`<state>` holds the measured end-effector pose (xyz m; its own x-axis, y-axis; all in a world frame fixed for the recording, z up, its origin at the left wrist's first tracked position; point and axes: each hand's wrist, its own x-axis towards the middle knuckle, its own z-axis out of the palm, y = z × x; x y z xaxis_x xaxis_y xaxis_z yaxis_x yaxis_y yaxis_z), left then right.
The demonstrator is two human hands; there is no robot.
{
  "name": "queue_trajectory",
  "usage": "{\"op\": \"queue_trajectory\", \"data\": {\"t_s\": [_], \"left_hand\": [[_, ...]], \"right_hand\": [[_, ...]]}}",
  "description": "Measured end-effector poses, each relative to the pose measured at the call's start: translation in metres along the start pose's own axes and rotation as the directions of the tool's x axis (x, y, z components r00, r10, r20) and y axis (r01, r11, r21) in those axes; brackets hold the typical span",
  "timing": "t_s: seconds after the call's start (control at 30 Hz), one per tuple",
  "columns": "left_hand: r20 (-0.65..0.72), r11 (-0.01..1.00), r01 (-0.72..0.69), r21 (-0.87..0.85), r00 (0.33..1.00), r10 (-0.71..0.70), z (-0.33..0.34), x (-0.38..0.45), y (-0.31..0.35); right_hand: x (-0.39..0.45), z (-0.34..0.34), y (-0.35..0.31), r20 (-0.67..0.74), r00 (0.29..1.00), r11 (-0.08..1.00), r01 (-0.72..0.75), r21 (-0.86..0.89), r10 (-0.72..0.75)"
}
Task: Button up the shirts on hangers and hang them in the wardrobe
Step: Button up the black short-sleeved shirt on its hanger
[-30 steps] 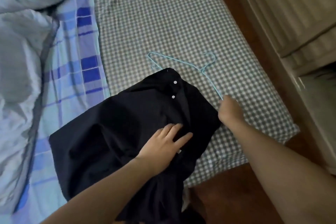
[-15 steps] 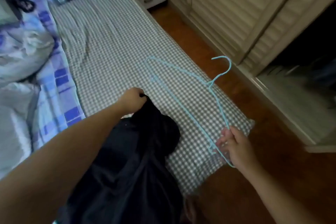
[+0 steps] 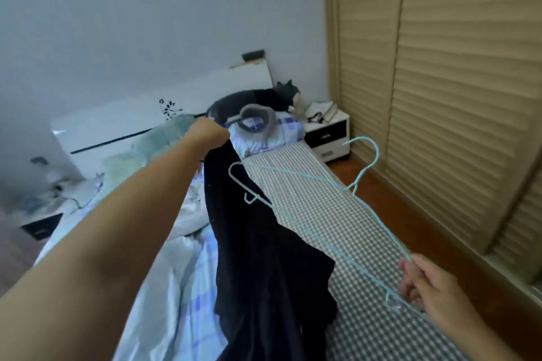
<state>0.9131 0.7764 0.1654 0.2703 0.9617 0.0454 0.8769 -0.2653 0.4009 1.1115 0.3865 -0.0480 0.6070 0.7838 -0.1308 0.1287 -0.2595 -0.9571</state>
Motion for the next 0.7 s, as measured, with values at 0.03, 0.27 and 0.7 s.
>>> {"op": "queue_trajectory", "data": {"t_s": [0.03,0.27,0.7], "left_hand": [[0.020,0.997,0.014,-0.081,1.000,-0.012,-0.008,0.004,-0.011],[0.174,0.965,0.142,-0.221,0.979,-0.105,-0.021,-0.026,-0.061],[0.155,0.922,0.059,0.382,0.980,-0.127,-0.006,-0.052,-0.134]], "right_hand": [[0.002,0.005,-0.001,0.008,1.000,0.997,0.025,-0.079,-0.025],[0.010,0.038,-0.037,-0.050,0.977,0.823,0.147,-0.548,-0.207],[-0.008,0.063,-0.020,0.161,0.939,0.672,0.331,-0.662,-0.304]]}}
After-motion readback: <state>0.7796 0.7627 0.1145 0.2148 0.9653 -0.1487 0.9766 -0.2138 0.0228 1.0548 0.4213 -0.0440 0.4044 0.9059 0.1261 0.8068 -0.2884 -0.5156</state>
